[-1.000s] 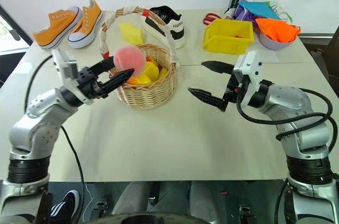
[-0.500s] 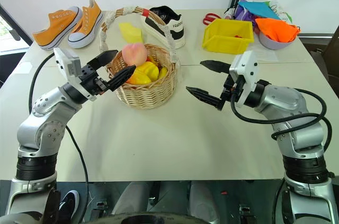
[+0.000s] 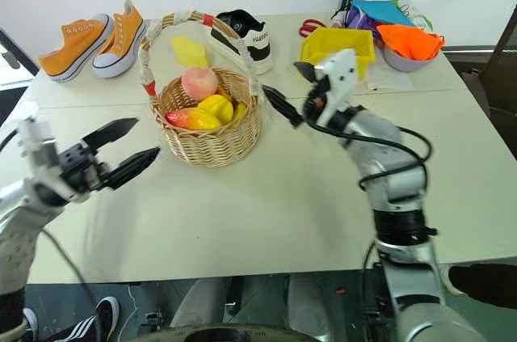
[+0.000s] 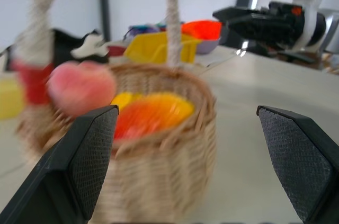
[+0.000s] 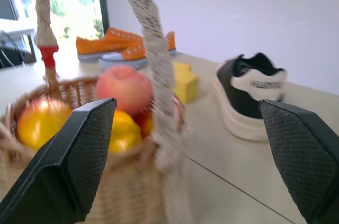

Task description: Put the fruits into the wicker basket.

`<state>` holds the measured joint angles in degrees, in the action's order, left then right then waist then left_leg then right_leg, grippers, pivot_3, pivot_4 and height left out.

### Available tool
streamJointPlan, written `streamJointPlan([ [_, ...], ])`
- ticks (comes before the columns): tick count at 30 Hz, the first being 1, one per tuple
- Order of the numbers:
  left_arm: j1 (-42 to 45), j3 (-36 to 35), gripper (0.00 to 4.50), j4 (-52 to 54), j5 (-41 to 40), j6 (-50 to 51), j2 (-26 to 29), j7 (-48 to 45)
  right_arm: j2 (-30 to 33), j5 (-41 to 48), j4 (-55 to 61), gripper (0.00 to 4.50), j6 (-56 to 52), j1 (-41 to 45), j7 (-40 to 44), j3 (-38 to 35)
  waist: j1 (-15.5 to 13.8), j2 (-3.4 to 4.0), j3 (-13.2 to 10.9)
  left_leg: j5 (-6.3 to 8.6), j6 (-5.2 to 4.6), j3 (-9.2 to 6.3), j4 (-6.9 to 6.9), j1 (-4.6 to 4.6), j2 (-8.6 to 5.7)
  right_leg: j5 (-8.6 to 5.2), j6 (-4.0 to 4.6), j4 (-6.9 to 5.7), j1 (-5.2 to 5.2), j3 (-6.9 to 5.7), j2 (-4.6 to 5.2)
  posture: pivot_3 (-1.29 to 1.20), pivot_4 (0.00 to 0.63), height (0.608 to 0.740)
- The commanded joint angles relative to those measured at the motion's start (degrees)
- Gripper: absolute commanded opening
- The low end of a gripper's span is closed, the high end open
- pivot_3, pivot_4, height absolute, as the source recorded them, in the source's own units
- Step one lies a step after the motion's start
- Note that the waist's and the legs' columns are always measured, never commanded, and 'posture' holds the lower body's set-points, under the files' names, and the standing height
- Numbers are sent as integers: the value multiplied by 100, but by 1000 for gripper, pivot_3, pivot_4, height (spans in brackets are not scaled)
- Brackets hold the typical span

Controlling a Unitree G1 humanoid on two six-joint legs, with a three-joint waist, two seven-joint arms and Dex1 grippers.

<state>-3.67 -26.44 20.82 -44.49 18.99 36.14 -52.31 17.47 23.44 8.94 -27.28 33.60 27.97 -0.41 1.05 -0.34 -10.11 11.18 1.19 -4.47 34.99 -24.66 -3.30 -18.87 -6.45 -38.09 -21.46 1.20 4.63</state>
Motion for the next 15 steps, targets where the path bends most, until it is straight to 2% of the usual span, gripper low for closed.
streamJointPlan([
  [1, -167, -481, 4472, -147, -11, -366, 25, -140, -385, -174, -342, 4500, 162, 377, -316, 93, -40, 0, 0, 0, 0, 0, 2, 1, -1, 0, 0, 4, 0, -1, 3, 0, 150, 740],
  [10, -779, -793, 4472, -303, 168, -829, -41, -273, -846, -1019, -1670, 4500, 1154, 858, -473, 459, 7, -4, 3, 1, 1, 1, -4, 18, -6, 6, 9, 10, -4, 1, 7, 0, 150, 740],
  [13, -833, -808, 4500, -312, 200, -917, -67, -222, -902, -1133, -1838, 3687, 1236, 875, -554, 432, 9, -4, 2, 0, 3, 1, -12, 18, -3, 6, 9, 4, -11, 2, 4, 0, 150, 740],
  [15, -833, -782, 4500, -316, 200, -951, -84, -206, -914, -1176, -1853, 2626, 1305, 867, -547, 407, 11, -4, 2, 0, 3, 1, -13, 18, -2, 6, 9, 4, -11, 2, 3, 0, 150, 740],
])
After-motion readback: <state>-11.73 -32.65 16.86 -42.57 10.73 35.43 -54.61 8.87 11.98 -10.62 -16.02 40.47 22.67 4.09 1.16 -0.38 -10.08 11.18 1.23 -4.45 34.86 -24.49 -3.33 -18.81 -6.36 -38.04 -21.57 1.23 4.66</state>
